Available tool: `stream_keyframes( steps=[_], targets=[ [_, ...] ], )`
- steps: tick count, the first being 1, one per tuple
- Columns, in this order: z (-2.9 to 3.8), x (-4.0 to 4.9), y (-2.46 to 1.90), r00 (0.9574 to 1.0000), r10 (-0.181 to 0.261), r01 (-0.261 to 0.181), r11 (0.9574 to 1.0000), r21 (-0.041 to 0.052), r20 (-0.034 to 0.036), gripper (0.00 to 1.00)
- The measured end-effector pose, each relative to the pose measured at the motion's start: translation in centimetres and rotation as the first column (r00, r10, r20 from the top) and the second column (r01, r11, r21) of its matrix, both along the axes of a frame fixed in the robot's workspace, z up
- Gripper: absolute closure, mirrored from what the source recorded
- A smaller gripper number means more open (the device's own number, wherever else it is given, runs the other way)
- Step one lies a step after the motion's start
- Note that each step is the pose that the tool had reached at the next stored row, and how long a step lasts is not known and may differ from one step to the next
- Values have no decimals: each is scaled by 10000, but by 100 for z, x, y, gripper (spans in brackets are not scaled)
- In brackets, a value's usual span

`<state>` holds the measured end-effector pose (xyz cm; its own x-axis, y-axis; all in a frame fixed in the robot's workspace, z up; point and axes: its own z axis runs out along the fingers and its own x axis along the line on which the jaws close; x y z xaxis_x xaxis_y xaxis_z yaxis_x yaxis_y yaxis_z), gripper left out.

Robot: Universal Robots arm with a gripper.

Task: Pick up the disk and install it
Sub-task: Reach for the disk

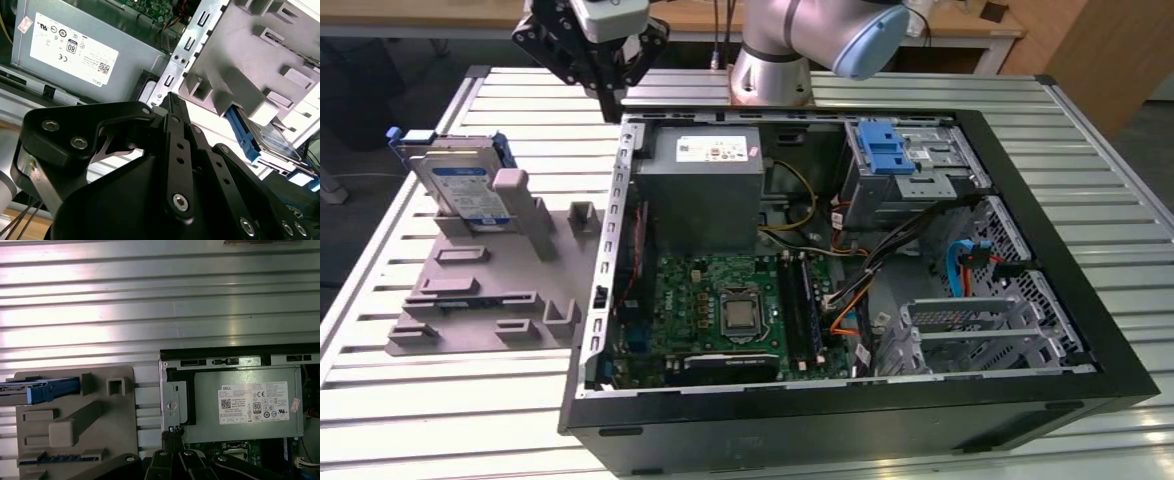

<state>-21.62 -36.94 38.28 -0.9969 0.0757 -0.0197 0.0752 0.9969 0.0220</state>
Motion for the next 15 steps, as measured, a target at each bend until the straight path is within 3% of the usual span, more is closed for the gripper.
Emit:
stream_keyframes(
  steps=[15],
  targets=[
    [-9, -92, 29, 10000, 0, 0, 10000, 0, -3, 89]
  ],
)
